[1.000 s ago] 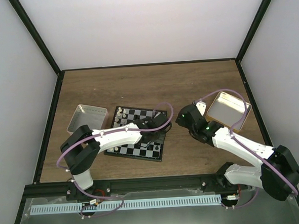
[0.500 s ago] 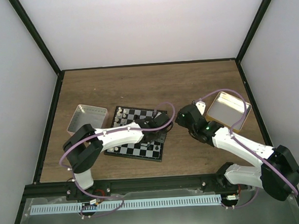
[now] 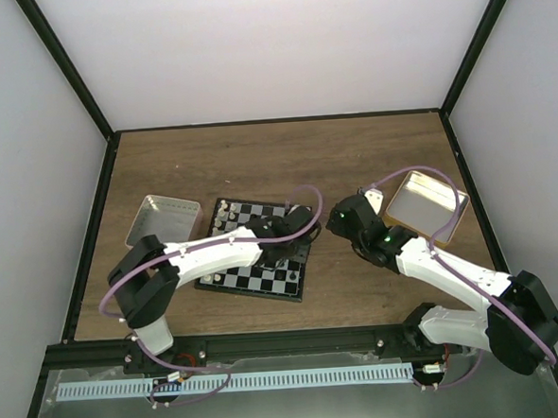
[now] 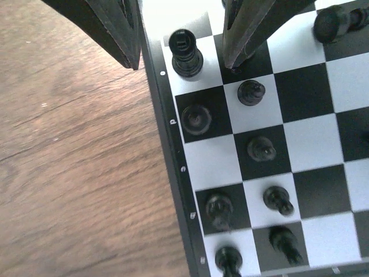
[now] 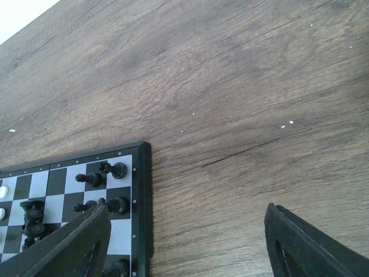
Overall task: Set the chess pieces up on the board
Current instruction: Place the chess piece on the chessboard, then pick up the chess piece from the chessboard.
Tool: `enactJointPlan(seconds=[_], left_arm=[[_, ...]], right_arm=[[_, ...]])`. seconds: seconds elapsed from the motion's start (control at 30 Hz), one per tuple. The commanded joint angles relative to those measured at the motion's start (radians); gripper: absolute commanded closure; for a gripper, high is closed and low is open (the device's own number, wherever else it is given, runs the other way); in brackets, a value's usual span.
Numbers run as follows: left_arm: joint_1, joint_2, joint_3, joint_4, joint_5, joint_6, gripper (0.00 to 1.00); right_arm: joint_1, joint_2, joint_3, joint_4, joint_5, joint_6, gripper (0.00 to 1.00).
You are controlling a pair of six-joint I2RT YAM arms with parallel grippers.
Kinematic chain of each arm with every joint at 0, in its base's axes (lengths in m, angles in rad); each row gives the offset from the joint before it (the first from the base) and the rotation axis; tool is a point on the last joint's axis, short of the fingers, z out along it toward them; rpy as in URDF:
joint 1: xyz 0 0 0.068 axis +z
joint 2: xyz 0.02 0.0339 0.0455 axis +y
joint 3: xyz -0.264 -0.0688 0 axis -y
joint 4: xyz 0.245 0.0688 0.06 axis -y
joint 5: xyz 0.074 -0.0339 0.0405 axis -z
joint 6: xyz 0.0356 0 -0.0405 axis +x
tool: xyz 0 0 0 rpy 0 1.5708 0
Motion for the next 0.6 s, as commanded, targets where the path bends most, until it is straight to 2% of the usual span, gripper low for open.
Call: enactJointPlan(seconds=[0.0,0.13,0.27,0.43,0.57], left_arm=[[0.022,-0.096,0.002,0.012,0.001,-0.018,0.58],[0.078,-0.2,-0.093,0.057,-0.017,-0.074,0.58],[0.189,-0.357,-0.222,0.126,0.002,-0.164,0.58],[0.348,-0.529,-0.358,0.185,0.033,-0.244,0.57],[0.415,-0.64,-0.418,0.199,0.021,-0.255,0.57]], right_arm=[[-0.006,-0.016,0.001,0.049,-0.024,-0.038,0.26],[-0.006,0.002,0.016,0.155,-0.181,-0.196,0.31],[0.004,0.086,0.131,0.124,-0.3,-0.271,0.34],[0.093,0.207,0.264,0.099,-0.327,-0.36,0.34],[0.176,0.323,0.336,0.063,-0.374,-0.394,0.37]])
